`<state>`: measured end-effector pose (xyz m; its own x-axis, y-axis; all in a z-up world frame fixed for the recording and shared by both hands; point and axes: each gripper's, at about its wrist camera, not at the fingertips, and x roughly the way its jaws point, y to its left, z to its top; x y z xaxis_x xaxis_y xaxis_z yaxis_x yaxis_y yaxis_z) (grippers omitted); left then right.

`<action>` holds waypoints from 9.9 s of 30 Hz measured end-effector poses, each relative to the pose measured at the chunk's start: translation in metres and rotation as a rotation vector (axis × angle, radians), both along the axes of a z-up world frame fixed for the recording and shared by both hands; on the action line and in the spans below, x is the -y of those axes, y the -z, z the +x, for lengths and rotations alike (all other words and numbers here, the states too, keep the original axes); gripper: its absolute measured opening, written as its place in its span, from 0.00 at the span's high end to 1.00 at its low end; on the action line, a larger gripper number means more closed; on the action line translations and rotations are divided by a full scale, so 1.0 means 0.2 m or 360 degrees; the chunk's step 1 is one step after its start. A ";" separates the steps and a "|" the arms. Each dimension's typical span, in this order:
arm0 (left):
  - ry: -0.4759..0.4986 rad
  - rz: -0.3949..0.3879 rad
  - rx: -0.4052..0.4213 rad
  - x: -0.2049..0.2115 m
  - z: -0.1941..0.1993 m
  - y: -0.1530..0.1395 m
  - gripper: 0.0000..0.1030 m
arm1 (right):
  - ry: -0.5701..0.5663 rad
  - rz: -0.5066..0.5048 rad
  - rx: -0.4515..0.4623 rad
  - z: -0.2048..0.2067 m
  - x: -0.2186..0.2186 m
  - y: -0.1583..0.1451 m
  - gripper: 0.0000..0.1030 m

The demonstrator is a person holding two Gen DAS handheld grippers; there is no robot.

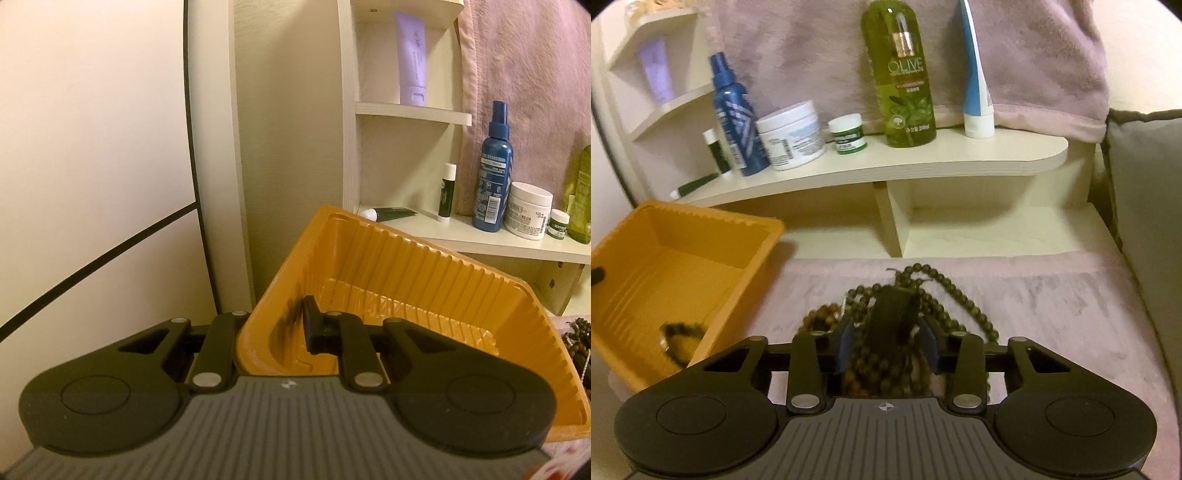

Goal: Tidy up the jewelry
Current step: 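Grasp a second black-strap watch from the pile with the right gripper, then lower the second watch into the orange tray and open the right gripper, then grasp a black pendant from the bead pile with the right gripper and lift, then carry the black pendant over the orange tray and open the right gripper, then reach the right gripper to the bead pile and grasp a small brown-bead piece, then carry the brown-bead piece into the orange tray and open the right gripper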

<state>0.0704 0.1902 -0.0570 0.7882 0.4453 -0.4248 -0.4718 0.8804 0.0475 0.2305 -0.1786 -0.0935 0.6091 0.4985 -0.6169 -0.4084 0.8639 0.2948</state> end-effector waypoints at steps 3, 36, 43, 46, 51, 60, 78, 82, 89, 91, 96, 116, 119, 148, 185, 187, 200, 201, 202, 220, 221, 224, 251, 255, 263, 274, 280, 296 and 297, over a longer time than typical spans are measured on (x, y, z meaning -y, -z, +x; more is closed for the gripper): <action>0.0000 0.0000 0.0001 0.00 0.00 0.00 0.85 | 0.0042 0.0000 -0.0038 0.06 -0.03 0.02 0.65; -0.0004 -0.0007 0.0002 0.00 0.00 0.00 0.85 | 0.0119 0.0619 0.0069 -0.03 0.25 -0.19 0.95; -0.0006 -0.0007 0.0004 0.00 0.00 -0.01 0.85 | -0.0138 0.0482 0.0157 -0.11 0.05 -0.24 0.95; -0.0007 -0.0008 0.0003 0.00 0.00 -0.01 0.85 | -0.0260 0.0507 0.0169 -0.13 -0.05 -0.26 0.95; -0.0002 -0.0005 0.0004 0.01 0.00 -0.01 0.85 | -0.0464 0.0514 0.0164 -0.14 -0.27 -0.27 0.95; 0.0005 -0.0009 0.0004 0.00 0.00 -0.01 0.85 | -0.0659 0.0381 0.0139 -0.07 -0.58 -0.20 0.95; 0.0008 0.0002 -0.0006 0.00 -0.01 -0.02 0.85 | -0.0622 0.0214 0.0081 0.01 -0.67 -0.10 0.87; 0.0012 0.0002 -0.0009 -0.01 -0.01 -0.02 0.85 | -0.0582 0.0282 0.0067 -0.01 -0.59 -0.15 0.68; 0.0012 -0.0001 -0.0013 -0.01 0.00 -0.02 0.85 | -0.0447 0.0361 0.0054 -0.10 -0.30 -0.20 0.63; 0.0015 0.0003 -0.0014 -0.01 0.00 -0.02 0.85 | -0.0399 0.0345 0.0039 -0.13 -0.19 -0.19 0.63; 0.0011 0.0018 -0.0021 0.00 0.01 -0.03 0.85 | -0.0261 0.0251 -0.0041 -0.21 0.02 -0.13 0.63; -0.0032 0.0084 -0.0109 0.03 0.03 -0.05 0.82 | -0.0228 0.0043 -0.0021 -0.21 0.02 -0.03 0.64; -0.0035 0.0083 -0.0121 0.03 0.04 -0.05 0.81 | -0.0247 -0.0010 -0.0008 -0.19 -0.03 -0.01 0.66; -0.0042 0.0059 -0.0120 0.03 0.06 -0.04 0.81 | -0.0189 0.0055 -0.0225 -0.08 -0.05 -0.01 0.78; -0.0037 0.0060 -0.0159 0.03 0.08 -0.05 0.81 | -0.0649 0.0266 -0.0067 0.04 -0.74 -0.05 0.78; -0.0040 0.0059 -0.0159 0.03 0.08 -0.05 0.81 | -0.0647 0.0280 -0.0043 0.04 -0.73 -0.06 0.77; -0.0043 0.0065 -0.0171 0.04 0.08 -0.05 0.81 | -0.0440 0.0468 0.0070 0.04 -0.47 -0.21 0.46; -0.0043 0.0064 -0.0171 0.04 0.08 -0.05 0.81 | -0.0410 0.0463 0.0070 0.03 -0.42 -0.21 0.46; -0.0043 0.0063 -0.0171 0.04 0.08 -0.05 0.81 | -0.0387 0.0459 0.0068 0.03 -0.39 -0.21 0.46; -0.0027 0.0104 -0.0191 0.05 0.07 -0.05 0.81 | 0.0000 0.0223 -0.0067 -0.14 0.19 -0.07 0.46; -0.0026 0.0107 -0.0193 0.06 0.07 -0.05 0.81 | 0.0003 0.0212 -0.0079 -0.14 0.19 -0.07 0.46; -0.0022 0.0108 -0.0199 0.06 0.07 -0.05 0.81 | -0.0012 0.0176 -0.0093 -0.17 0.21 -0.06 0.46; 0.0026 0.0098 -0.0216 0.05 0.05 -0.07 0.83 | -0.0339 -0.0051 -0.0100 -0.22 0.00 -0.01 0.60; 0.0026 0.0094 -0.0215 0.05 0.05 -0.07 0.84 | -0.0298 -0.0076 -0.0125 -0.21 0.04 0.02 0.68; 0.0022 0.0093 -0.0219 0.04 0.05 -0.08 0.83 | -0.0340 -0.0222 -0.0039 -0.19 -0.01 0.07 0.70; 0.0010 0.0095 -0.0226 0.05 0.06 -0.07 0.83 | -0.0327 -0.0253 0.0058 -0.21 -0.02 0.09 0.94; 0.0006 0.0092 -0.0225 0.05 0.06 -0.07 0.83 | -0.0276 -0.0063 -0.0006 -0.20 0.05 0.00 0.94; 0.0006 0.0077 -0.0233 0.04 0.05 -0.08 0.83 | -0.0410 0.0141 0.0111 -0.16 0.00 -0.38 0.94; 0.0005 0.0075 -0.0233 0.04 0.05 -0.08 0.83 | -0.0431 0.0158 0.0114 -0.16 -0.02 -0.40 0.94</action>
